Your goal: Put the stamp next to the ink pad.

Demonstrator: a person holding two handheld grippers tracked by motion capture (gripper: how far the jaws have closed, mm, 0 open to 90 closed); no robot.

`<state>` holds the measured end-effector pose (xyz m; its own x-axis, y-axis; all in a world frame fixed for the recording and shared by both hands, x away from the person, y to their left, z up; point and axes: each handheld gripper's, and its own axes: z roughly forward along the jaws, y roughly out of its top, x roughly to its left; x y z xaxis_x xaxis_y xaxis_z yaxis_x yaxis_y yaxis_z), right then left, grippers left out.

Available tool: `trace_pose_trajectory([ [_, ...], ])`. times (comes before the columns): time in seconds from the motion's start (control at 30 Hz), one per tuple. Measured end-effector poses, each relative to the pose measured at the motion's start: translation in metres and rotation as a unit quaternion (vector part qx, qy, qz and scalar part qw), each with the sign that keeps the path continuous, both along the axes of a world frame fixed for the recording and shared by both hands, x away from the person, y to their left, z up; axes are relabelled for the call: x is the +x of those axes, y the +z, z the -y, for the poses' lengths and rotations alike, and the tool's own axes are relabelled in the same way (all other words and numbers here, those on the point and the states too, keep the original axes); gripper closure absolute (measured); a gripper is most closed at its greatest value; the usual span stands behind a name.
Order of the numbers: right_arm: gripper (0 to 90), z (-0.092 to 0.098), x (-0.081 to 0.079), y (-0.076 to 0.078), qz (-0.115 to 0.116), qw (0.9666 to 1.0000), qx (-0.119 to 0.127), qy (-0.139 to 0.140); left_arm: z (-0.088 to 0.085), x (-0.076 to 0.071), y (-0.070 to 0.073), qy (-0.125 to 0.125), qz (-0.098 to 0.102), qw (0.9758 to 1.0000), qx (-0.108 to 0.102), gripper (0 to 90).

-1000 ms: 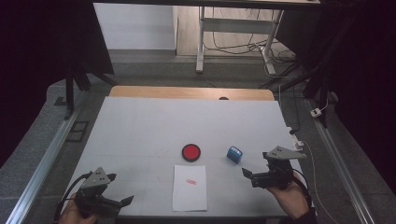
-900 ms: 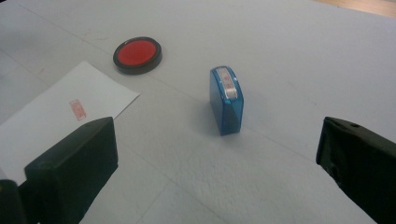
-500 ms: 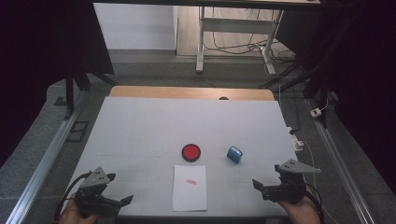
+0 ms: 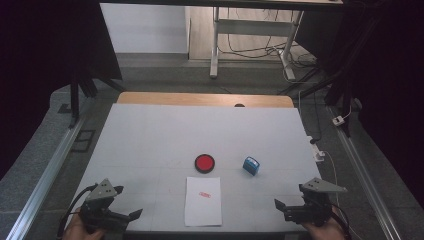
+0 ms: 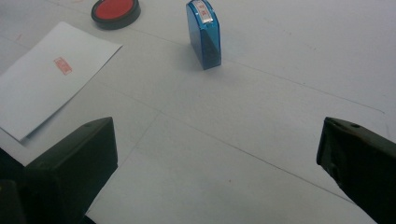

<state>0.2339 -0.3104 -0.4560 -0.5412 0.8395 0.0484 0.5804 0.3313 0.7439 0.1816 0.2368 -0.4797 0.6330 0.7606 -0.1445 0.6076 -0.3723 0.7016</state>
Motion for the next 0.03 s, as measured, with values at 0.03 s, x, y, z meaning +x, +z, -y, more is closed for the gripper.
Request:
trace_pose_trajectory([
  [0.03, 0.0, -0.0002, 0.0, -0.0002, 0.0, 1.0, -0.002, 0.002, 0.0001, 0.0003, 0.0004, 0.0, 0.001, 1.0, -0.001, 1.2],
])
